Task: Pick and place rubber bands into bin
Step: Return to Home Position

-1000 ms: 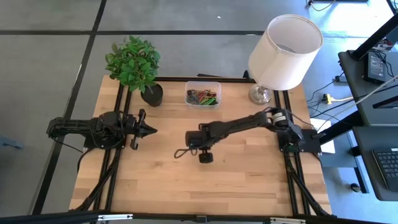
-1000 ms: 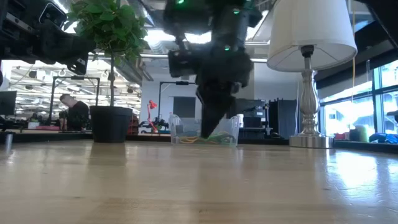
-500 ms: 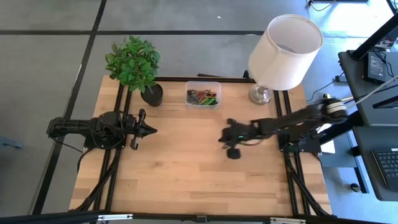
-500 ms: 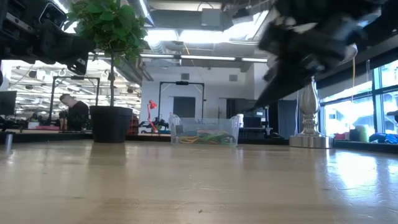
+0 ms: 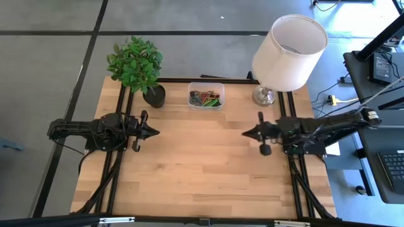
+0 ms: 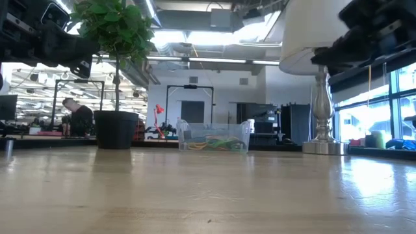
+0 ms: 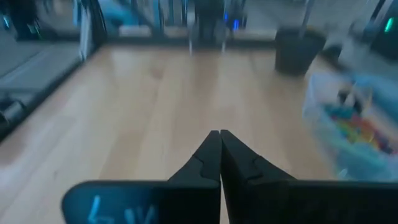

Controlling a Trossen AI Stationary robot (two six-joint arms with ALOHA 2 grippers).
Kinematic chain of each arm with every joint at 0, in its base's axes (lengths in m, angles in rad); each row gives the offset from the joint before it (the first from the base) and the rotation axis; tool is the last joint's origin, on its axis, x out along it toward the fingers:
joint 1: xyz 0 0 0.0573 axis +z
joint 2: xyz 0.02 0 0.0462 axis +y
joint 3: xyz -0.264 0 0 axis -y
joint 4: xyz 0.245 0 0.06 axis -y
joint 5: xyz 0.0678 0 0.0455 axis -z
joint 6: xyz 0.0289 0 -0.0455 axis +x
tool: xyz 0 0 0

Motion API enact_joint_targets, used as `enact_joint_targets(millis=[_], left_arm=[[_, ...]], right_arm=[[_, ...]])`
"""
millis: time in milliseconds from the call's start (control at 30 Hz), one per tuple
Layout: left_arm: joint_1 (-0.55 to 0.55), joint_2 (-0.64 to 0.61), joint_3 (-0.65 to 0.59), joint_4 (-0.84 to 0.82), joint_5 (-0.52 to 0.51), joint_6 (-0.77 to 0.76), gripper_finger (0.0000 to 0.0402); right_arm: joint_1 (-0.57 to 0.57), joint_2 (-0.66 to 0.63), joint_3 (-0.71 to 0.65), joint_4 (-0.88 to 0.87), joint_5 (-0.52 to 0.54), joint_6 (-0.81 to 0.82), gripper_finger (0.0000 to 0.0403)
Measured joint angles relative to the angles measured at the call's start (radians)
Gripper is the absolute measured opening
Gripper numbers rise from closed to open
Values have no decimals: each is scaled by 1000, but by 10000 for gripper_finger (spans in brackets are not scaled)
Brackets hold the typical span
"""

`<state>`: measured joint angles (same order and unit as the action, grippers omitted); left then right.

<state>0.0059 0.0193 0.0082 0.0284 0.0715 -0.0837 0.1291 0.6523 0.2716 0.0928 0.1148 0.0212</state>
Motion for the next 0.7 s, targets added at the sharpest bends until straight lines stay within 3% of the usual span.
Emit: enact_joint_targets(millis=[333,467,567,700], left_arm=[[0,0,0,-2,0,0,1],[0,0,0,-2,0,0,1],[0,0,0,-2,0,0,1],[0,0,0,-2,0,0,1]], right_arm=[[-80,-419,-177,136,-8,-19,0],[-129,-561,-208,117,-103,25,0],[-157,-649,-229,99,-141,58,0],[-169,-645,-256,81,-201,106,0]])
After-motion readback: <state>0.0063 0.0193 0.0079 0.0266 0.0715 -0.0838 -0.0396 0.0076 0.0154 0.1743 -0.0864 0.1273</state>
